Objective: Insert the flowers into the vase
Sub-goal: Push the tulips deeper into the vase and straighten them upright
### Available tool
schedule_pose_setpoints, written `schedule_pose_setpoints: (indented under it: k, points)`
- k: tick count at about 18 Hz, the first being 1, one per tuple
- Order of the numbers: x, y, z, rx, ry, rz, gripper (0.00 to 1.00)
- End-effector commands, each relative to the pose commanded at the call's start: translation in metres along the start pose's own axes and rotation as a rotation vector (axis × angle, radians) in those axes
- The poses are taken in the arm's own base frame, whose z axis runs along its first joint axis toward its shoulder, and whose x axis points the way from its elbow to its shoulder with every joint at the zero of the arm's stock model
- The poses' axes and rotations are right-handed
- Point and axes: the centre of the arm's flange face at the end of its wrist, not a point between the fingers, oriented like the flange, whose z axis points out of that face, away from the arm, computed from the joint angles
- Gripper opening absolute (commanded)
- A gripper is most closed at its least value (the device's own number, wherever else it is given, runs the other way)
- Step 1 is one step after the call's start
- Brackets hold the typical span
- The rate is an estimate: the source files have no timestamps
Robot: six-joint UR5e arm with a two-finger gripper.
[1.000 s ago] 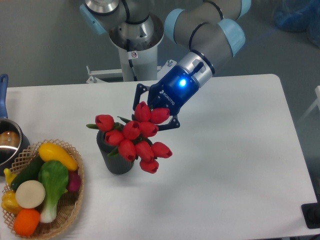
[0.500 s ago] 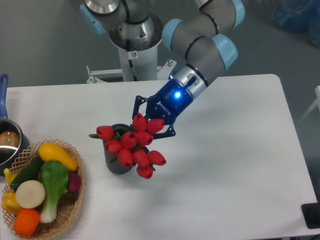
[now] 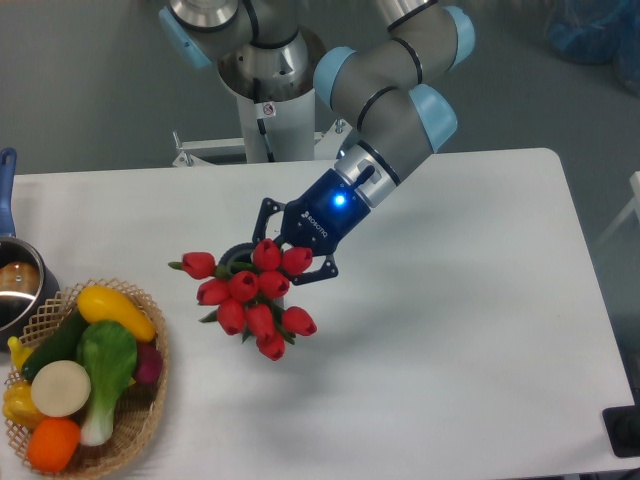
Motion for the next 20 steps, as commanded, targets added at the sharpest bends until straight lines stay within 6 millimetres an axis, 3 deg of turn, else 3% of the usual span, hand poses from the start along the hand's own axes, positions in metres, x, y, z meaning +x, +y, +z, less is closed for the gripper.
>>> schedule_pose_setpoints:
  k: [4,8,10,15,20]
  points:
    - [0.005,0.007,0.001,-0.003,0.003,-0.010,1.00]
    - [0.008,0.017,-0.002,-0.043,-0.021,-0.010,1.00]
    - [0.021,0.022,-0.009,-0.069,-0.046,0.001,1.00]
    - [0.049,0.040,-0.052,-0.233,-0.202,0.095,1.00]
    - [0.048,0.037,-0.068,-0.232,-0.241,0.092,1.00]
